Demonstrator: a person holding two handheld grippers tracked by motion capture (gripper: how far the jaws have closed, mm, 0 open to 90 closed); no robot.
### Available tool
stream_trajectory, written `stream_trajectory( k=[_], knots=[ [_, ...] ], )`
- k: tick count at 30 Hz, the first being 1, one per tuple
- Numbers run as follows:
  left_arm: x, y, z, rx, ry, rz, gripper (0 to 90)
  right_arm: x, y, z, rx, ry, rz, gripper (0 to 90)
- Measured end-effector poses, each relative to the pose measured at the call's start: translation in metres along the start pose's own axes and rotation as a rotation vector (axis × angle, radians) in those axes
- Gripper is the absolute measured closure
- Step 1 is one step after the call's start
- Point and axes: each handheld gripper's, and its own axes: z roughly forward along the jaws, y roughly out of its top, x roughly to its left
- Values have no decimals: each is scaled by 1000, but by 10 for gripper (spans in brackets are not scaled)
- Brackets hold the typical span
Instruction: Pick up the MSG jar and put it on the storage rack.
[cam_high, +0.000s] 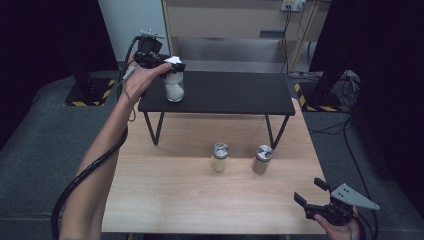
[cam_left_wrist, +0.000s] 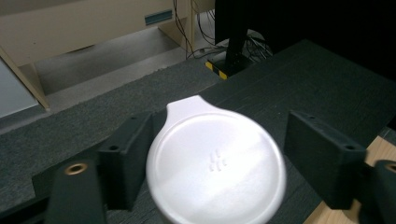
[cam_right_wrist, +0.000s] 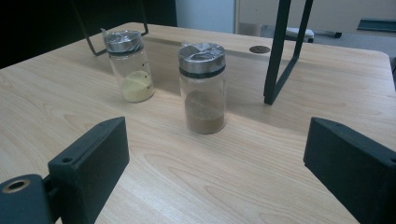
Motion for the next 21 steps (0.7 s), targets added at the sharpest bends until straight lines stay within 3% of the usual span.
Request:
stream_trajectory(
  k=[6, 10, 16, 21],
  knots=[
    [-3, -1, -10, -50, 3, -2, 121, 0, 0, 0, -1, 0, -1, 74],
    [-10, -2, -19, -80, 20, 32, 75, 0, 0, 0, -1, 1, -2, 74],
    [-19, -7, -32, -119, 41, 67, 58, 1, 0, 0, -2, 0, -3, 74],
    [-23, -14, -47, -152, 27, 89, 58, 1, 0, 0, -2, 0, -6, 74]
  ],
)
